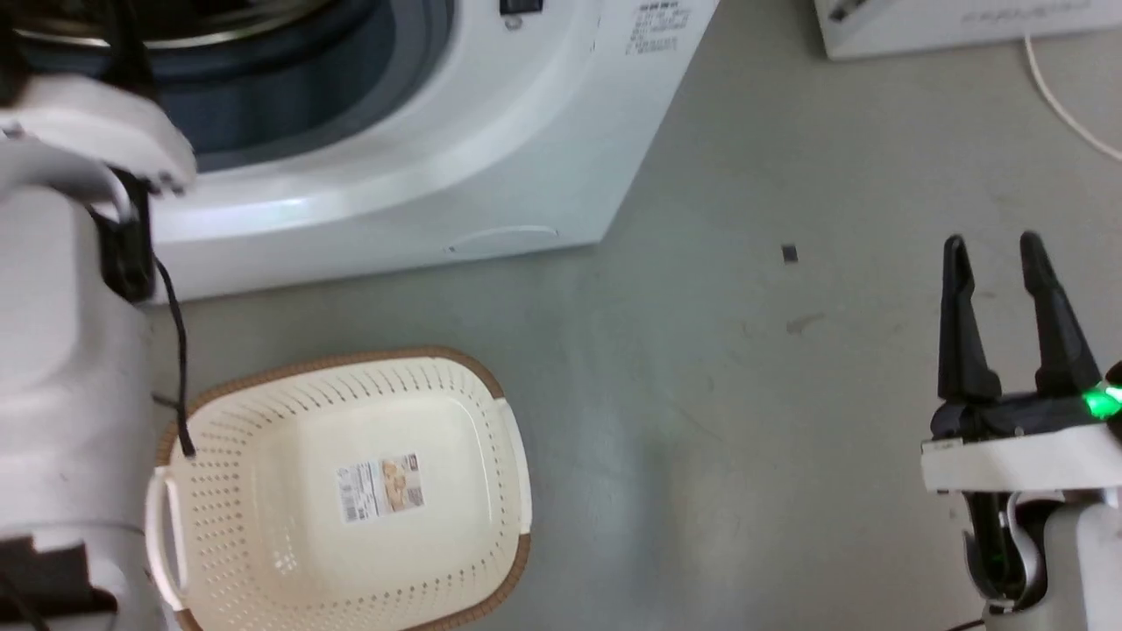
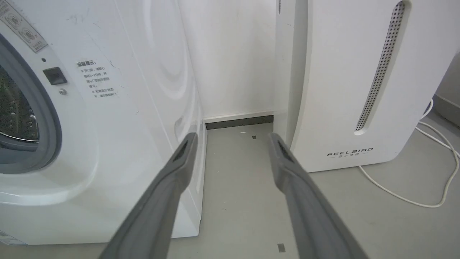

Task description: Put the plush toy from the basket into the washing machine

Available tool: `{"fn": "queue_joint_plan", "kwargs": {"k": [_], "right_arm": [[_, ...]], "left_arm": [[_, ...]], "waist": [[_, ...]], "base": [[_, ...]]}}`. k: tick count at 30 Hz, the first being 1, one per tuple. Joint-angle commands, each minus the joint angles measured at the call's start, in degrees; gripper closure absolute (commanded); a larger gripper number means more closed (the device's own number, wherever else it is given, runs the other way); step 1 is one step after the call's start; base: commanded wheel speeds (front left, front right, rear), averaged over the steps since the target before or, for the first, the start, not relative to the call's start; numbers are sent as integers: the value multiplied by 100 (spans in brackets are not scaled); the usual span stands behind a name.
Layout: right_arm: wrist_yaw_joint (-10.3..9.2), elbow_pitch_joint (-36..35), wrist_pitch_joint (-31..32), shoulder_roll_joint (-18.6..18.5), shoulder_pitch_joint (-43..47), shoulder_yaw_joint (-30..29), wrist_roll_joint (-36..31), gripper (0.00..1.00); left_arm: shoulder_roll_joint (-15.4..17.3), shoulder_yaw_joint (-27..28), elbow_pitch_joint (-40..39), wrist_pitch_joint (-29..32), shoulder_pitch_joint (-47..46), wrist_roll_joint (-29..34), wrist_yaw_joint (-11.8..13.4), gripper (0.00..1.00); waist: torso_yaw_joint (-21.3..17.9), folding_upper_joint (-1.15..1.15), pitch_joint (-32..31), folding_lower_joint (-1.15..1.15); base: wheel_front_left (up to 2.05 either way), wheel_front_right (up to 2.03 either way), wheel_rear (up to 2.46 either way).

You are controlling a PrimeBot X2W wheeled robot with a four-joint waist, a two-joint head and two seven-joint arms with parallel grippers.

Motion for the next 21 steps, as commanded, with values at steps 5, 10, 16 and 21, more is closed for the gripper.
{"fn": "queue_joint_plan", "kwargs": {"k": [5,10,16,21], "right_arm": [[-4,80,-26,-6,312,-20,-45,0],[-4,117,-26,-6,522,-49,-73,0],[-4,117,-26,-6,806,-119,-154,0],[-4,110,-26,-6,1103,-170,-246,0]], "left_arm": [[-192,166,-329,-32,726,-112,-116,0],[-326,233,-740,-32,1358,-112,-340,0],[-600,295,-1300,-32,2132,-8,-447,0],[-928,286,-1825,-32,2786,140,-426,0]], "waist": [[184,0,-622,1],[295,0,-997,1],[515,0,-1432,1],[728,0,-1800,1]], "base": [[0,0,0],[0,0,0],[0,0,0],[0,0,0]]}}
